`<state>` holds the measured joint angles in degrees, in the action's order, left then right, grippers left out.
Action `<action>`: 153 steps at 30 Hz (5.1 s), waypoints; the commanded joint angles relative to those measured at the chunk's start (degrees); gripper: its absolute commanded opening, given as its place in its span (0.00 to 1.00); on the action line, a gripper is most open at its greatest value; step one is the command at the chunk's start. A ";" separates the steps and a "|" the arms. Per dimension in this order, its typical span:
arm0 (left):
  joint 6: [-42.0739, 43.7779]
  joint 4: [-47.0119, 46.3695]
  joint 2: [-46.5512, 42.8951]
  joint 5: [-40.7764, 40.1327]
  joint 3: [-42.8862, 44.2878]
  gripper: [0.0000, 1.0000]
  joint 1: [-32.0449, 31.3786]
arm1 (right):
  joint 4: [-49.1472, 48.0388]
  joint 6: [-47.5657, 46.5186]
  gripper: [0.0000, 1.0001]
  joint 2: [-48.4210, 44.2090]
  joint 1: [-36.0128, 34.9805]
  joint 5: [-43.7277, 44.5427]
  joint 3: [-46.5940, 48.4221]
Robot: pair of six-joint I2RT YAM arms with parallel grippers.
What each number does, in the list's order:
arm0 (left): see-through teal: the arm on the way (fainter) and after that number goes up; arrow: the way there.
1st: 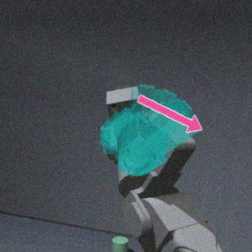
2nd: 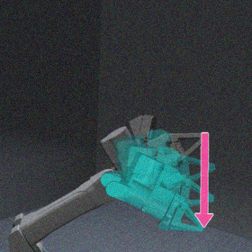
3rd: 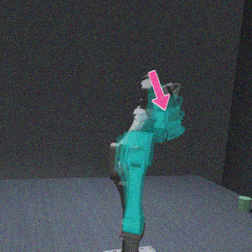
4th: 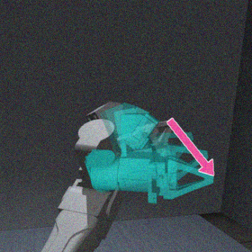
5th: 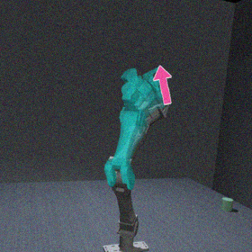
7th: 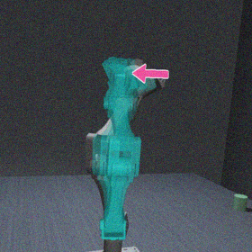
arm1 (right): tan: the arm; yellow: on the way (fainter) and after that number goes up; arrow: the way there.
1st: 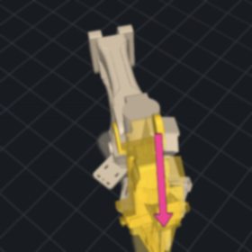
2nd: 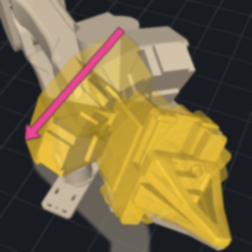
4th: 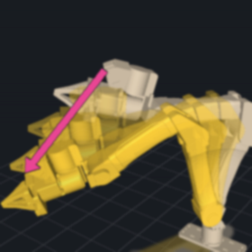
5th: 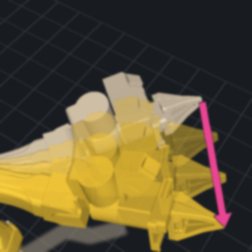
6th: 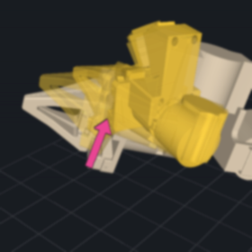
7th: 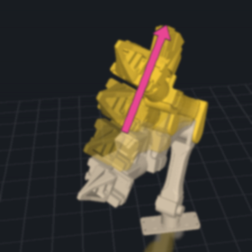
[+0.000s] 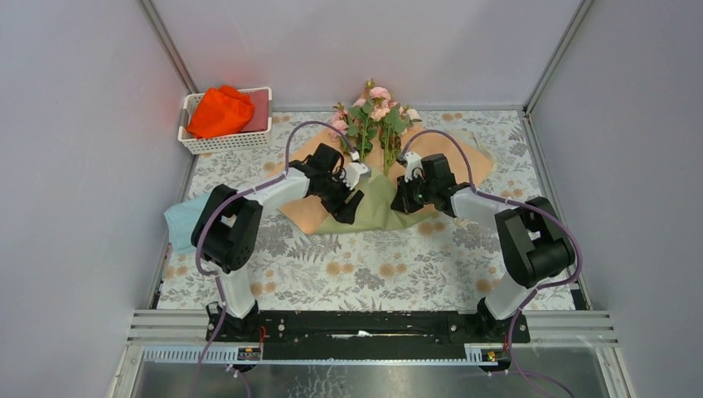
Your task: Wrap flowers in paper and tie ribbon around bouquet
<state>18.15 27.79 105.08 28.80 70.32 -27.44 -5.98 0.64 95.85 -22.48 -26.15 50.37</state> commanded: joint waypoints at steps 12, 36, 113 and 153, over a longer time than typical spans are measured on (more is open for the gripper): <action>-1.72 -3.54 7.00 -5.46 4.53 0.00 -1.04 | 7.05 -0.38 0.55 -5.46 3.25 3.60 -2.28; 2.23 4.52 7.08 -25.31 12.57 0.70 -1.04 | 8.84 4.17 0.00 -3.39 8.86 7.61 -3.25; -3.21 9.52 11.48 -16.63 20.29 0.35 -13.73 | 18.03 25.58 0.00 -1.46 11.49 7.91 -4.64; -3.63 4.77 12.61 -15.76 11.27 0.36 -14.03 | -6.61 57.45 0.59 -18.84 9.96 22.01 -27.03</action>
<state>15.29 32.99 116.40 11.60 81.52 -41.58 -8.27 55.20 74.94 -12.12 -9.67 24.71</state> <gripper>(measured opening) 0.361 0.635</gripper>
